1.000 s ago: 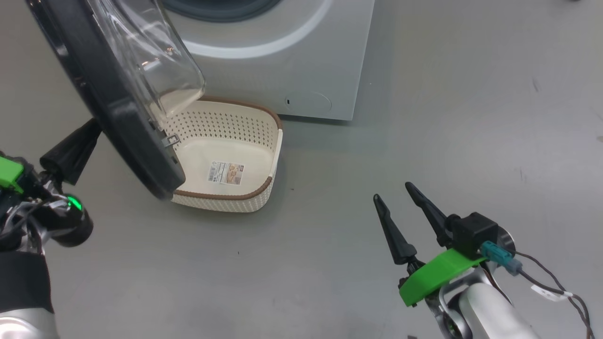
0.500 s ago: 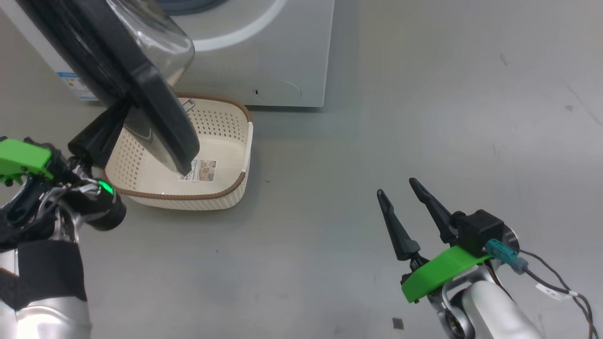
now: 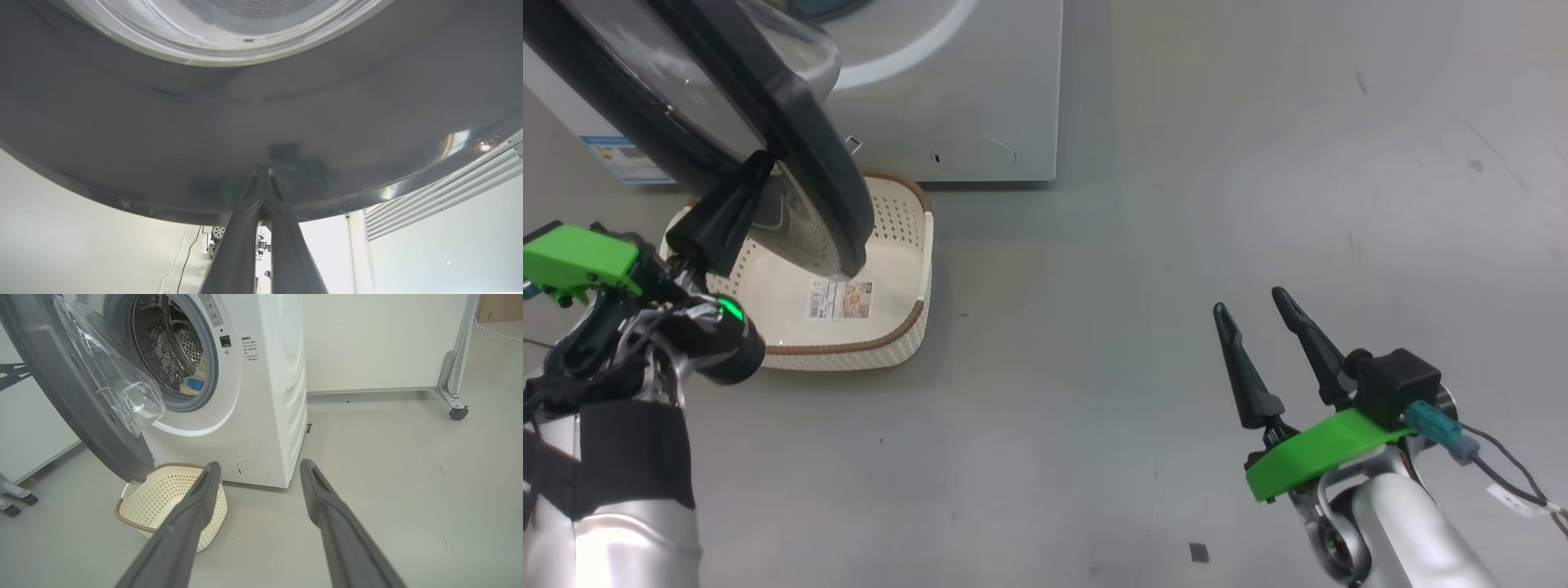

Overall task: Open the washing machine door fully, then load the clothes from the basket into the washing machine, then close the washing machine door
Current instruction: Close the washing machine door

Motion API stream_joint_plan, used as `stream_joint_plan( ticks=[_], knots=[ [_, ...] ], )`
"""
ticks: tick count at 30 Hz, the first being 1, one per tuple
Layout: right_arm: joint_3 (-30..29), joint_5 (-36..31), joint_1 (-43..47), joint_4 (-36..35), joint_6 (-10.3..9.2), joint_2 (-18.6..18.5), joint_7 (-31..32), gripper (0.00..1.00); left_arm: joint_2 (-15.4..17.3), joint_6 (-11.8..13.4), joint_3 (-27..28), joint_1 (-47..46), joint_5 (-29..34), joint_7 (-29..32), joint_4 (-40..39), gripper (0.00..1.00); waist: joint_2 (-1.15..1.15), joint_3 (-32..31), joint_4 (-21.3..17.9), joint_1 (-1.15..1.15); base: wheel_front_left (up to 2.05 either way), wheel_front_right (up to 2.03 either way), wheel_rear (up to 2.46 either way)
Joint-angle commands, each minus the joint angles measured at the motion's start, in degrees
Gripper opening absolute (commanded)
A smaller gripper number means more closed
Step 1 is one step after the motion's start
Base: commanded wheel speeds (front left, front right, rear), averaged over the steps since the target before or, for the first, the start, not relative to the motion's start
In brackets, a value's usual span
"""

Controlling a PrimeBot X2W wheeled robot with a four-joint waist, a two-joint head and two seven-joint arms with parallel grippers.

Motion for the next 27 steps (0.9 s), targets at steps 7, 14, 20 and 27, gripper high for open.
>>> stream_joint_plan(
  ticks=[7, 14, 20, 27],
  knots=[
    [-3.3, 0.2, 0.5, -3.4, 0.02, 0.3, -0.4, 1.0, 3.2, -2.3, 1.1, 3.1, 1.7, -0.1, -3.3, 0.0, 0.0, -2.6, 0.2, -0.01, 0.0, 0.0, 0.0],
    [-6.6, -0.5, 3.5, -4.1, 0.02, 0.3, -0.4, 1.0, 5.3, -5.3, -0.2, 13.8, 11.5, -7.7, -10.3, 0.0, 0.0, -7.7, 0.7, -0.01, 0.0, 0.0, 0.0],
    [-6.6, -1.2, 5.0, -5.0, 0.02, 0.3, -0.4, 1.0, 6.6, -5.4, -4.3, 22.3, 19.0, -17.2, -22.6, 0.0, 0.0, -10.3, 1.5, -0.01, 0.0, 0.0, 0.0],
    [-6.2, -1.1, 6.0, -5.5, 0.02, 0.3, -0.4, 1.0, 11.7, -5.5, -11.1, 29.9, 26.4, -30.8, -28.5, 0.0, 0.0, -11.8, 2.1, -0.01, 0.0, 0.0, 0.0]
  ],
)
